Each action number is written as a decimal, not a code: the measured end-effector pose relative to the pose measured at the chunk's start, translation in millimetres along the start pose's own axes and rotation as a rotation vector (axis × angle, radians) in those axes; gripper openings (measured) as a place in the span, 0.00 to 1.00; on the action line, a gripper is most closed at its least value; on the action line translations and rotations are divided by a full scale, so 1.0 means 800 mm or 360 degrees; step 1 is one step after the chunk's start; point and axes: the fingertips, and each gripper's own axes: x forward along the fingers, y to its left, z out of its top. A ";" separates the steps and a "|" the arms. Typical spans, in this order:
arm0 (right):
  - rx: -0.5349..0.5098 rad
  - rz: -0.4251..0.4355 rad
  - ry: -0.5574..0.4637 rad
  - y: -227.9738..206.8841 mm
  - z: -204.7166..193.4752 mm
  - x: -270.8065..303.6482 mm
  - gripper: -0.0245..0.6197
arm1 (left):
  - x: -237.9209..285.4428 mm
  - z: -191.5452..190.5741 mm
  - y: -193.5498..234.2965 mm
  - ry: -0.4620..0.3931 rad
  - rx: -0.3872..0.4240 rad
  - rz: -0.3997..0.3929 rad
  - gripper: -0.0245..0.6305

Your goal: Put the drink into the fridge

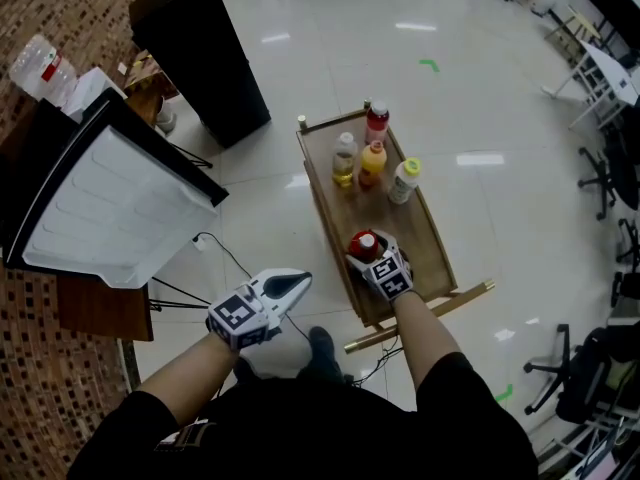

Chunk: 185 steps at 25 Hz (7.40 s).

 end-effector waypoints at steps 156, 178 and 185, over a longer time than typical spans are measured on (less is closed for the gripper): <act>-0.2209 -0.0284 0.0341 0.885 0.749 0.343 0.56 | -1.139 -0.130 -0.044 -0.0833 -0.0162 0.1674 0.03; -0.2088 -0.0084 0.0140 0.928 0.738 0.303 0.56 | -1.133 -0.125 -0.056 -0.0821 -0.0138 0.1688 0.03; -0.1762 0.0271 -0.0078 0.955 0.703 0.216 0.55 | -1.102 -0.098 -0.051 -0.0836 -0.0110 0.1633 0.03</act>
